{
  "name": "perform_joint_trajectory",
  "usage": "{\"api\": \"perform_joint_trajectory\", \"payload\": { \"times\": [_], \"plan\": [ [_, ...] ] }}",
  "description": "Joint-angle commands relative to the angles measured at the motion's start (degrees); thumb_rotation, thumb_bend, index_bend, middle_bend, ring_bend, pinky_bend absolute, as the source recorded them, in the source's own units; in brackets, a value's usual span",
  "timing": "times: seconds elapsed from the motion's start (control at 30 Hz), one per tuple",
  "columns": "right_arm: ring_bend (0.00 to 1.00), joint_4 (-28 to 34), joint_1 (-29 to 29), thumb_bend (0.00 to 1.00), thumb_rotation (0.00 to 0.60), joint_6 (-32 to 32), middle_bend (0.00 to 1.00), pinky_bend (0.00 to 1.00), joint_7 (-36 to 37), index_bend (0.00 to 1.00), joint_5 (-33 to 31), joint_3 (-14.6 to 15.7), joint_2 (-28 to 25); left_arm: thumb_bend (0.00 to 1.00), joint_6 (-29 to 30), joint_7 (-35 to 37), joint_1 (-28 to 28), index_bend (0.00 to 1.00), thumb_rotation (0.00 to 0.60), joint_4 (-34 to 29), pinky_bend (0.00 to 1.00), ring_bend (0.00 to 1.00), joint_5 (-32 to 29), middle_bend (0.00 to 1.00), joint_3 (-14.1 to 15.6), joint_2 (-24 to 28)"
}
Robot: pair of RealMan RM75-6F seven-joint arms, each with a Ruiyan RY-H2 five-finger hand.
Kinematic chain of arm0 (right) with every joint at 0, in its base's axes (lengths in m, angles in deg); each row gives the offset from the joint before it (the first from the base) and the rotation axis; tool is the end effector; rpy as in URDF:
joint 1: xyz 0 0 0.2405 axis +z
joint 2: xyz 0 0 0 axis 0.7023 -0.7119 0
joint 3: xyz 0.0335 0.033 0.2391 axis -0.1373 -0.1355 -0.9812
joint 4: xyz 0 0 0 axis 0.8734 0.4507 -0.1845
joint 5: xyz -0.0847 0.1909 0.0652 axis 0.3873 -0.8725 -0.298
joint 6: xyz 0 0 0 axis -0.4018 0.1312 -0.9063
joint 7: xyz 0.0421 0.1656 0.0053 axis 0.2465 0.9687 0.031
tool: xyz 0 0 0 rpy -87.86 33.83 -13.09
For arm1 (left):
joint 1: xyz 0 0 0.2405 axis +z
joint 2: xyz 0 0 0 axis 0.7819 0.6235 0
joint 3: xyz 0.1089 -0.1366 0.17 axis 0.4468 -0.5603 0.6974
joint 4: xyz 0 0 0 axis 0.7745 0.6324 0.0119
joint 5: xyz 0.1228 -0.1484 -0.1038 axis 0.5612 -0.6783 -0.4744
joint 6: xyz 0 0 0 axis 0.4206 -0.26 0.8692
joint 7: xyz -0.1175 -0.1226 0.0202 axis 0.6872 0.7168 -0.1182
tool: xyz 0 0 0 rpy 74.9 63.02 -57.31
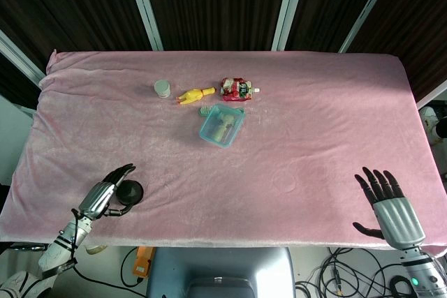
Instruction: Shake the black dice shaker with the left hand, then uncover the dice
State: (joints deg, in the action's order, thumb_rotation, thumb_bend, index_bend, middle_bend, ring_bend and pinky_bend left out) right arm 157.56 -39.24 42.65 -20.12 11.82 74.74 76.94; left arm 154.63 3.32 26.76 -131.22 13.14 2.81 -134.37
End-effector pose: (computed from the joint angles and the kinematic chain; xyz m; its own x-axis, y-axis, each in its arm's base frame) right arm -0.2989 -0.1907 0.1145 0.6132 -0.0709 0.7868 -0.7833 -0.1833 0.5940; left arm -0.2962 0.2909 -0.0080 0.0631 0.4108 0.9095 0.9731 -0.2277 0.0354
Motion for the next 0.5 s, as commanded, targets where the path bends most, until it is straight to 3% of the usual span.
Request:
{"api": "perform_joint_trajectory", "payload": {
  "times": [0.03,0.5],
  "plan": [
    [0.0,0.0,0.0,0.14,0.6,0.0,0.0,0.15,0.0,0.0,0.0,0.0,0.0,0.31,-0.3,0.3,0.0,0.0,0.6,0.1,0.1,0.0,-0.2,0.0,0.2,-0.1],
    [0.0,0.1,0.0,0.14,0.6,-0.4,0.0,0.15,-0.7,0.0,-0.2,0.2,0.1,0.31,-1.6,2.8,-0.6,0.0,0.6,1.3,0.1,0.0,-1.4,0.0,0.3,-0.6]
  ]
}}
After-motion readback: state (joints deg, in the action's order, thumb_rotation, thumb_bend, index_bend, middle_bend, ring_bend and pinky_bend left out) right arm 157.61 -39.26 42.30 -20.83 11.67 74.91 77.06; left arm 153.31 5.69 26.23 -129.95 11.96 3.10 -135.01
